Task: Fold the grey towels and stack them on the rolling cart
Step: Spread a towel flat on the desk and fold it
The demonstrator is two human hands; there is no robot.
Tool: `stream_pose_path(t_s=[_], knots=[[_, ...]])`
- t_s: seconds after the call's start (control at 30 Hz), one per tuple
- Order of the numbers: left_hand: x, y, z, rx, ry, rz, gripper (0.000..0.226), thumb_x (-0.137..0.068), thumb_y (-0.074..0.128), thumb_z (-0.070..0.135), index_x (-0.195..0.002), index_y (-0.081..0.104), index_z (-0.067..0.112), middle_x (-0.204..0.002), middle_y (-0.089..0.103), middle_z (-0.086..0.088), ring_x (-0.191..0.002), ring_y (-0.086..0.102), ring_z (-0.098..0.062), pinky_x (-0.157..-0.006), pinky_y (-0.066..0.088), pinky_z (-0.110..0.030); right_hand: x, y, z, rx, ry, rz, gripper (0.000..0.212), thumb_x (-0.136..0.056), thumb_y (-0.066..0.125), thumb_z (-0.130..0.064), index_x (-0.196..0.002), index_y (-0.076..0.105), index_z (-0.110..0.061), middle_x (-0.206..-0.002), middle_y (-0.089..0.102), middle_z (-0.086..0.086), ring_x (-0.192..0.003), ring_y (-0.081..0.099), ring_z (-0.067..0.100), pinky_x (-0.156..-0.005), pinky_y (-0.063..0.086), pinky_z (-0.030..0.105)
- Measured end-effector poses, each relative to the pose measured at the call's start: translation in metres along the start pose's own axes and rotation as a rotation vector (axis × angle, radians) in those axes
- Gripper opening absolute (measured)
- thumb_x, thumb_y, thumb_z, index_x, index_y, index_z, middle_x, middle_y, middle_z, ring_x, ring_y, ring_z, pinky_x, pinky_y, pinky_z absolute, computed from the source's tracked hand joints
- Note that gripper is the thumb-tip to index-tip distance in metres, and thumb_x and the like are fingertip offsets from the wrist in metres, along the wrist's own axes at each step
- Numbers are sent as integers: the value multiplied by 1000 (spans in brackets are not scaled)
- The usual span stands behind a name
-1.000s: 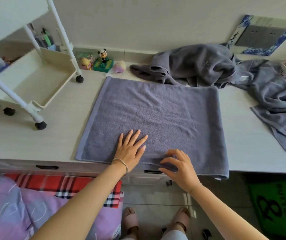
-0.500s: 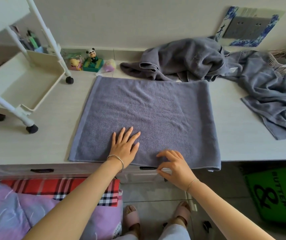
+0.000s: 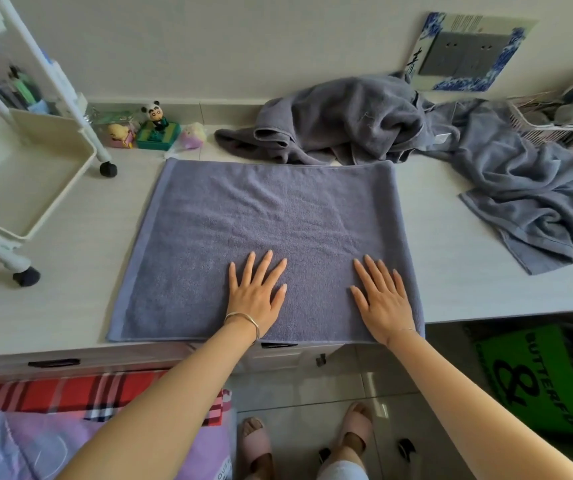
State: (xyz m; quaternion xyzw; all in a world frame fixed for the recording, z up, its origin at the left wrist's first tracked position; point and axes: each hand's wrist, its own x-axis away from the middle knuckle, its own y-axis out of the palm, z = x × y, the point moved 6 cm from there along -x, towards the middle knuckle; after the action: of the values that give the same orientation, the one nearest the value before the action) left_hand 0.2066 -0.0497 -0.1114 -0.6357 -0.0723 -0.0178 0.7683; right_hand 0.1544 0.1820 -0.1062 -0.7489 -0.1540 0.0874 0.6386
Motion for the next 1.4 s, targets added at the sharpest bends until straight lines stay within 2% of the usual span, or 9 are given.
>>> stream_pose_path(t_s=[0.17,0.37,0.5,0.67,0.77,0.9,1.0,1.23,1.4], knots=[[-19,-10,14,46,-12,32,84,-77,-10,56,-142,31,22,-157,15,-3,-146,3,-27,-115,-6,-51,-16,-32,33,-355,244,167,54,-96,45,-38,-144,32,-17,-154,26,4,-142,21,24,-117,15,40],[-72,-25,64,250,21,41,53,-100,22,41,-149,13,23,-158,8,0,-146,-2,-21,-117,-7,-44,-62,-47,73,-755,571,53,61,-87,65,-17,-141,38,-8,-122,54,13,-109,54,27,-97,41,33],[-102,-35,88,349,28,79,50,-101,24,37,-149,16,25,-157,14,3,-146,2,-18,-118,-4,-43,-95,-63,48,-689,314,79,42,-84,64,-6,-126,57,-6,-94,57,7,-81,51,18,-76,36,15],[-130,-32,108,442,55,-1,47,-102,18,33,-149,14,32,-158,12,6,-146,2,-16,-118,-4,-42,-105,-35,10,-549,-53,-241,37,-92,54,-13,-129,55,-15,-92,60,-1,-82,53,11,-84,42,23],[-141,-21,118,398,73,-62,46,-102,14,32,-148,9,37,-158,8,9,-146,0,-16,-118,-5,-45,-109,-38,31,-733,87,-222,27,-93,51,-11,-114,63,-23,-78,60,-12,-64,56,-2,-73,45,22],[-141,2,121,123,48,-34,58,-92,-6,45,-149,-1,35,-159,4,7,-146,-2,-20,-115,-7,-47,-111,-40,67,-777,248,-53,12,-84,65,-13,-95,68,-18,-95,67,0,-78,63,15,-78,50,22],[-141,5,122,88,26,72,63,-88,-4,45,-149,10,33,-157,18,5,-146,10,-23,-115,0,-49,-114,-37,69,-730,170,-21,18,-77,74,-12,-93,67,-14,-96,64,5,-73,59,16,-71,43,10],[-142,6,120,80,24,92,60,-91,3,47,-149,3,29,-156,20,7,-145,13,-21,-116,2,-47,-121,-33,73,-519,79,-71,11,-80,72,-26,-80,63,-19,-76,49,-4,-70,47,15,-69,42,30],[-142,2,121,76,9,130,56,-97,11,44,-145,32,24,-145,43,4,-136,38,-24,-111,25,-51,-125,-57,107,-679,68,-64,20,-80,73,-18,-68,58,-25,-65,53,-8,-59,48,2,-61,37,14]])
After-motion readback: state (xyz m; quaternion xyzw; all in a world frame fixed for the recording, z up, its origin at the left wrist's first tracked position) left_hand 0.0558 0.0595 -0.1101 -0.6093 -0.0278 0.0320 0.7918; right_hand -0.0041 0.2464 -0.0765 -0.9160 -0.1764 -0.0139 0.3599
